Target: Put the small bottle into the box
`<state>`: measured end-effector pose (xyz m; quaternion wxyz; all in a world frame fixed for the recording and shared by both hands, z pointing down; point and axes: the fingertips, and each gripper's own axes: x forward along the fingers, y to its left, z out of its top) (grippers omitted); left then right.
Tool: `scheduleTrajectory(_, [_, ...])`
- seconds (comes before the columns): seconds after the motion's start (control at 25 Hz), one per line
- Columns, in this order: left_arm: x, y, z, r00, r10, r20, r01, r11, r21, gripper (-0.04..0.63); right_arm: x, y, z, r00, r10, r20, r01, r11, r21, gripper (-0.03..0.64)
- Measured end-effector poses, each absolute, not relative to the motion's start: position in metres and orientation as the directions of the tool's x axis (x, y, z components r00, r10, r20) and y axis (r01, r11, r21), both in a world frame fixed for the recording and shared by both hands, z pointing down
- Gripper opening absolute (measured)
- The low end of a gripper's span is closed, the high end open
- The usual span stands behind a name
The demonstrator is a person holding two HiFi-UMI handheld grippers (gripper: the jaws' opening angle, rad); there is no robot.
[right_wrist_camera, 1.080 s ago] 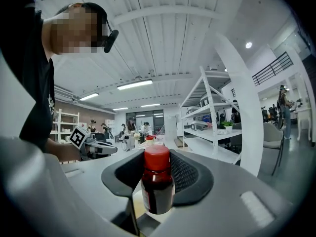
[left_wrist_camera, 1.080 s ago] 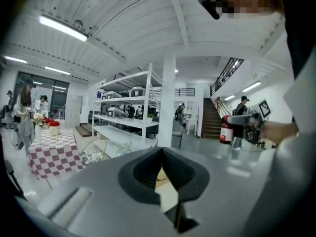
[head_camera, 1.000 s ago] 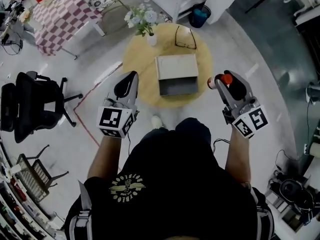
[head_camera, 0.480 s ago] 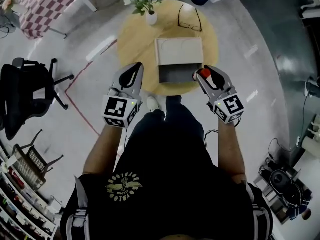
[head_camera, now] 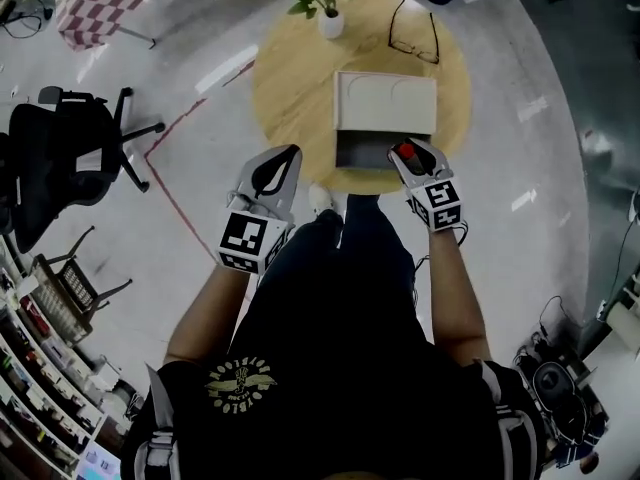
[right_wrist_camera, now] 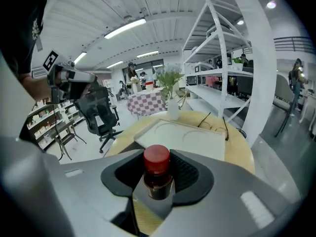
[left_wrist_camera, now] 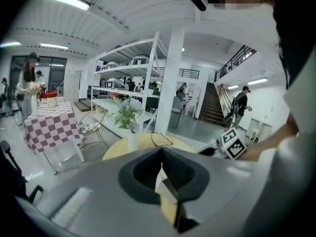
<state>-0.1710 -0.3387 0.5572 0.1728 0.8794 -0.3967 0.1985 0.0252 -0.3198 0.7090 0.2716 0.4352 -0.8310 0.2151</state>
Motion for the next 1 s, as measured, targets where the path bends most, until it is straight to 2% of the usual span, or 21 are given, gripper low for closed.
scheduleTrajectory(0.4, [-0.173, -0.335, 0.546, 0.579, -0.664, 0.472, -0.793, -0.595, 0.135, 0.000, 0.025, -0.321, 0.753, -0.434, -0.612, 0.661, -0.830, 0.557, -0.029, 0.175])
scheduleTrajectory(0.6, [-0.169, -0.335, 0.518, 0.601, -0.683, 0.415, -0.786, -0.599, 0.152, 0.000, 0.021, -0.316, 0.711, -0.453, -0.635, 0.626, -0.820, 0.572, -0.014, 0.199])
scheduleTrajectory(0.72, [-0.167, -0.333, 0.484, 0.617, -0.699, 0.361, -0.777, -0.612, 0.145, 0.000, 0.023, -0.316, 0.630, -0.502, -0.695, 0.515, -0.825, 0.564, -0.042, 0.199])
scheduleTrajectory(0.8, [-0.167, -0.331, 0.453, 0.629, -0.711, 0.315, -0.771, -0.623, 0.131, 0.000, 0.025, -0.313, 0.552, -0.535, -0.754, 0.380, -0.830, 0.553, -0.072, 0.191])
scheduleTrajectory(0.92, [-0.176, -0.327, 0.397, 0.637, -0.741, 0.212, -0.768, -0.632, 0.101, 0.000, 0.033, -0.301, 0.426, -0.509, -0.844, 0.167, -0.857, 0.515, -0.012, 0.031])
scheduleTrajectory(1.0, [-0.183, -0.323, 0.367, 0.636, -0.756, 0.154, -0.770, -0.635, 0.065, 0.000, 0.034, -0.285, 0.365, -0.486, -0.872, 0.054, -0.872, 0.488, 0.037, 0.008])
